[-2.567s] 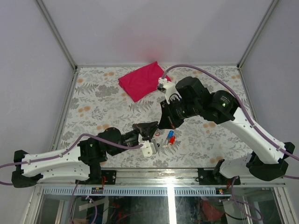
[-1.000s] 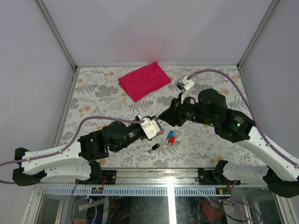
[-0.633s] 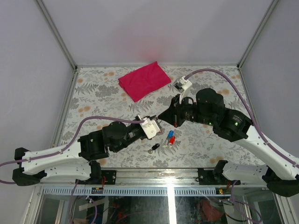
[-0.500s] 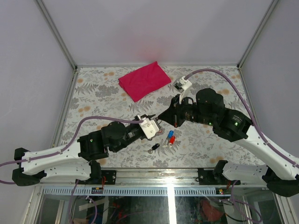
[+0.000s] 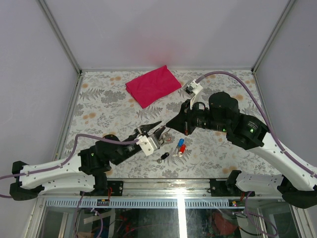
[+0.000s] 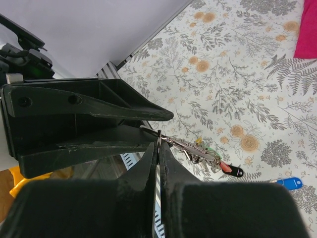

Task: Put the keys on the keyring

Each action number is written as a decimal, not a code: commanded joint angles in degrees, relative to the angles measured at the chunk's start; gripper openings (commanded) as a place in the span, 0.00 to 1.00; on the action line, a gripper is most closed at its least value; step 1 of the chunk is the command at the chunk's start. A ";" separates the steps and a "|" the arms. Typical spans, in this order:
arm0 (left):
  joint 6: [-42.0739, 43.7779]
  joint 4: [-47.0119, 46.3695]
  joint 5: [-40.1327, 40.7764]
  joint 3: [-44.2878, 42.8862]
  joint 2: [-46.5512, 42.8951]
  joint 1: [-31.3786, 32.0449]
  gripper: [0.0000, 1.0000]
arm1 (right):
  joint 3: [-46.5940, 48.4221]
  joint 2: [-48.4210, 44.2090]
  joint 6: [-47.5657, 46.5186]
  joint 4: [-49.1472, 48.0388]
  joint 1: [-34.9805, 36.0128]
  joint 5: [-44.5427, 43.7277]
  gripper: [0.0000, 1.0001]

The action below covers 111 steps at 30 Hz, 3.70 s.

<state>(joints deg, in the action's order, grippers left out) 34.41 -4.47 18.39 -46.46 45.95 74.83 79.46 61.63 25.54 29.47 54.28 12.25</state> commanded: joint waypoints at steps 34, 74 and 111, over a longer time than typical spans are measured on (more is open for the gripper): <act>4.12 -1.68 -2.88 -1.84 0.95 -0.22 0.11 | 4.47 0.08 0.09 -1.53 0.35 1.91 0.00; -9.80 9.31 2.62 -9.71 3.53 -0.20 0.00 | -5.90 -11.06 2.24 -6.86 0.36 -9.73 0.41; -23.38 21.26 7.83 -10.35 8.28 -1.74 0.00 | -34.25 -4.03 19.93 0.80 -1.12 -16.00 0.43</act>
<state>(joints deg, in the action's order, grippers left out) 16.82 14.50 24.71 -53.63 51.66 74.37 47.79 55.66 42.94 35.22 54.26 -6.52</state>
